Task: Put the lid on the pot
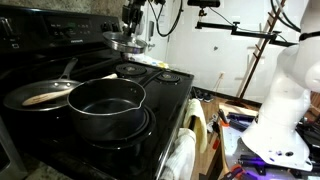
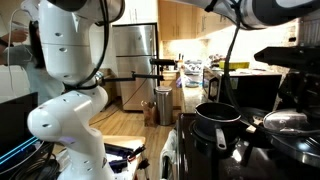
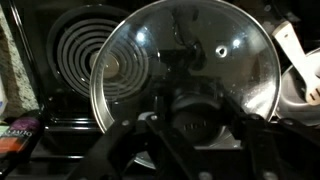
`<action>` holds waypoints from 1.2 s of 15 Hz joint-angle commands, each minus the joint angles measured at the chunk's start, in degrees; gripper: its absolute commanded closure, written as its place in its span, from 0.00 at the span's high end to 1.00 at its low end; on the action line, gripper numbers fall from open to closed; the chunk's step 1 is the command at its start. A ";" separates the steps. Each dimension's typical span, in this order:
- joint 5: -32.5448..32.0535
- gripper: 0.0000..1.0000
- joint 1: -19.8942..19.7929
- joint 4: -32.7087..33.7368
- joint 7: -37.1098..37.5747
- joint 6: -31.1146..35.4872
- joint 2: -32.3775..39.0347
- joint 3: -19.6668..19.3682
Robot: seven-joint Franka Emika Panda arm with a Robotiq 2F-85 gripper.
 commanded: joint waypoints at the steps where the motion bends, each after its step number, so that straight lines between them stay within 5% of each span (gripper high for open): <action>1: -1.54 0.34 2.56 -1.94 -0.88 -0.82 -4.99 2.09; 7: -1.14 0.34 5.82 -11.52 -1.87 2.90 -15.22 4.34; 8: -0.57 0.59 5.87 -6.00 -0.01 0.41 -9.48 4.20; 13: -0.60 0.59 6.14 -10.60 -0.26 1.19 -13.96 4.21; 14: -0.60 0.34 6.14 -10.66 -0.30 1.23 -13.95 4.21; 18: 0.96 0.34 6.92 -12.00 -0.53 -0.72 -13.61 4.79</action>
